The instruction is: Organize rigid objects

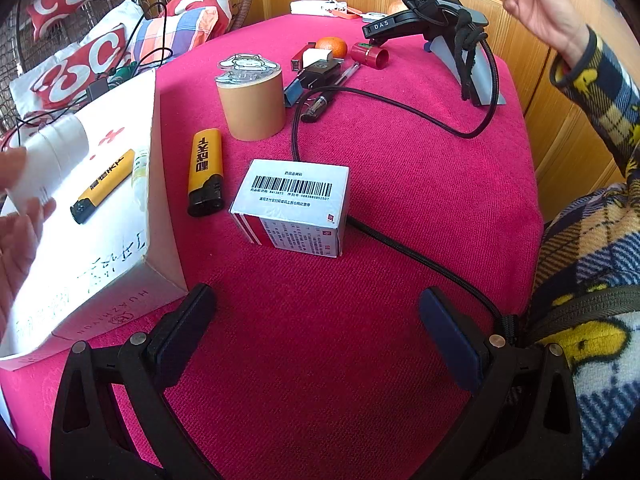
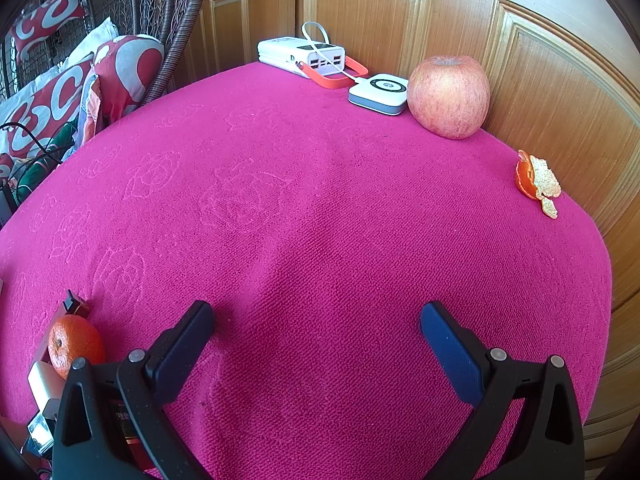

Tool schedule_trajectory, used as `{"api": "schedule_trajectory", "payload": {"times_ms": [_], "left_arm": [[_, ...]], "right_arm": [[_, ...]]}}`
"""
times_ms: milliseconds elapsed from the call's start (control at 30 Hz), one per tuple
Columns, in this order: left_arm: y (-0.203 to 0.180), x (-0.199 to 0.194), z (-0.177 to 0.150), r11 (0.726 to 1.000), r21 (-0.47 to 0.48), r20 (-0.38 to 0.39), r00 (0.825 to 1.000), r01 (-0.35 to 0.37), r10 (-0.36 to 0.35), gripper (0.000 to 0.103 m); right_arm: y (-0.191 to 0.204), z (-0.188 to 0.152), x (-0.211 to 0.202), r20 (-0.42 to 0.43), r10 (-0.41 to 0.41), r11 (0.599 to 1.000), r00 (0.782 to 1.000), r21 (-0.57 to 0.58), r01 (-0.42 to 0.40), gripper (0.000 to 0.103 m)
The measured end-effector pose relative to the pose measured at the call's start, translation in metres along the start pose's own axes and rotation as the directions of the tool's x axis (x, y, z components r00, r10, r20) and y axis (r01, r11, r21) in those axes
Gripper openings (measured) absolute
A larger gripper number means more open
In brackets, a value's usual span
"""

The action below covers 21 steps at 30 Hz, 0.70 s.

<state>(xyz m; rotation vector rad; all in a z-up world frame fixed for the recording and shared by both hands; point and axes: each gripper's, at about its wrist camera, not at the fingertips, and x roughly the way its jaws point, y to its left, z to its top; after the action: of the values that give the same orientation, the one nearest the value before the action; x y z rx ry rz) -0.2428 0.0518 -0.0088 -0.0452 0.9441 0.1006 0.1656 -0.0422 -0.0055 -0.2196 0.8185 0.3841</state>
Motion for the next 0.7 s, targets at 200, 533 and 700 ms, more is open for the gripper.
{"api": "schedule_trajectory", "payload": {"times_ms": [200,533,700], "left_arm": [[0.0004,0.0,0.0004,1.0,0.0,0.0,1.0,0.0,0.0,0.103],[0.0002,0.0,0.0004,1.0,-0.001,0.0,1.0,-0.001,0.001,0.103],[-0.0002,-0.0002,0.0004,1.0,-0.001,0.0,1.0,-0.001,0.001,0.103]], "right_arm": [[0.0,-0.0008,-0.001,0.0,0.0,1.0,1.0,0.0,0.0,0.103],[-0.0004,-0.0006,-0.0006,0.001,0.001,1.0,1.0,0.0,-0.001,0.103],[-0.0008,-0.0012,-0.0011,0.001,0.0,1.0,1.0,-0.001,0.0,0.103]]}}
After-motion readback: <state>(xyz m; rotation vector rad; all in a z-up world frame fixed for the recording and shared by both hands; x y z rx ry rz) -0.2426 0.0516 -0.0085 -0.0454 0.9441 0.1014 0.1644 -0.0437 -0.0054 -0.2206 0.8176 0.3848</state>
